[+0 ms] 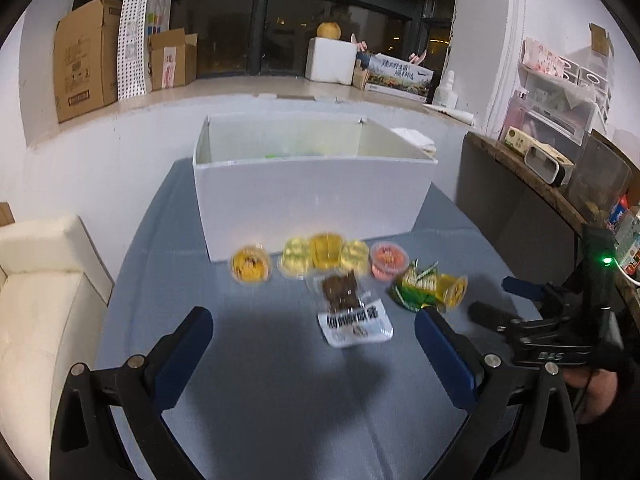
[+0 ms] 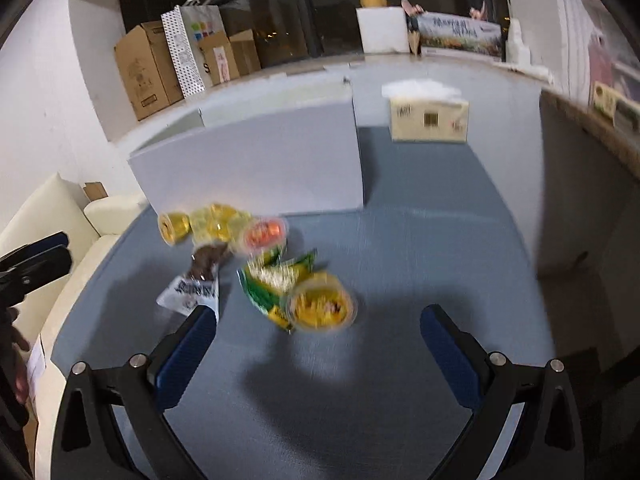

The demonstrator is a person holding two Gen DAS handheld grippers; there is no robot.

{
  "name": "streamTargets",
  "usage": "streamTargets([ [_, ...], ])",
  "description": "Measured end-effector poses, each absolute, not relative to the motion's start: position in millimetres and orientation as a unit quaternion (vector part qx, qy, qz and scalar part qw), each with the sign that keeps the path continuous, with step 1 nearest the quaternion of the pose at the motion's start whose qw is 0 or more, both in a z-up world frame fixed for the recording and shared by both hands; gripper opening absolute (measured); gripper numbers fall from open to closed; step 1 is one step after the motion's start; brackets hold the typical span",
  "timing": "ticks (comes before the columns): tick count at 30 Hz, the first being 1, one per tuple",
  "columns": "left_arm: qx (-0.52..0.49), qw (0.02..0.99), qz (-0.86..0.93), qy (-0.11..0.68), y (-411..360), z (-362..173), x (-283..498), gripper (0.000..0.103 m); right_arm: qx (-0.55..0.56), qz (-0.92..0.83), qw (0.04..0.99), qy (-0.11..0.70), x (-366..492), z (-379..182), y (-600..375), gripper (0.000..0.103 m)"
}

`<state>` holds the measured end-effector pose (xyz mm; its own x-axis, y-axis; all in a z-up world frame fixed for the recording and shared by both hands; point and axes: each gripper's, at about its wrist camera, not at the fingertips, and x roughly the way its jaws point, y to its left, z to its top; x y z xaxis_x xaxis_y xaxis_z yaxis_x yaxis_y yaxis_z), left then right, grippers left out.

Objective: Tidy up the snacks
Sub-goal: 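Grasp a cartoon-lid jelly cup with the right tool while the left tool grasps another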

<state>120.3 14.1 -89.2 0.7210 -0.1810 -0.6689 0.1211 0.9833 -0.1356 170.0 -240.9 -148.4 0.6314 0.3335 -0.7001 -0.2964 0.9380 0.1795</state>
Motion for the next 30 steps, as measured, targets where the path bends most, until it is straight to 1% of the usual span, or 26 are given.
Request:
streamTargets([
  [4,-0.047,0.922,-0.073,0.376,18,-99,119,0.103,0.039,0.175,0.899,0.4,181,-162,-237,0.103],
  [6,-0.052,0.921,-0.071,0.379,22,-102,119,0.103,0.042,0.17,0.9,0.399,188,-164,-234,0.1],
  [7,-0.053,0.921,-0.069,0.38,24,-103,119,0.103,0.043,0.169,0.901,0.397,191,-165,-233,0.093],
  [8,-0.053,0.92,-0.067,0.382,26,-105,119,0.103,0.04,0.166,0.901,0.4,196,-166,-231,0.085],
  [9,-0.054,0.92,-0.066,0.383,28,-106,119,0.103,0.034,0.161,0.899,0.406,200,-169,-229,0.08],
  [11,-0.056,0.919,-0.065,0.385,30,-107,121,0.103,0.045,0.169,0.891,0.418,205,-174,-229,0.06],
  [12,-0.057,0.919,-0.064,0.385,31,-108,122,0.103,0.048,0.171,0.893,0.414,204,-174,-230,0.054],
  [16,-0.058,0.917,-0.062,0.39,33,-112,130,0.103,0.053,0.173,0.898,0.401,194,-170,-235,0.052],
  [21,-0.056,0.916,-0.06,0.393,34,-118,147,0.103,0.064,0.184,0.904,0.381,178,-150,-243,0.052],
  [27,-0.05,0.91,-0.045,0.409,39,-137,191,0.103,0.072,0.193,0.908,0.364,159,-133,-247,0.052],
  [30,-0.027,0.901,-0.024,0.433,42,-155,218,0.103,0.073,0.195,0.91,0.359,152,-127,-248,0.052],
])
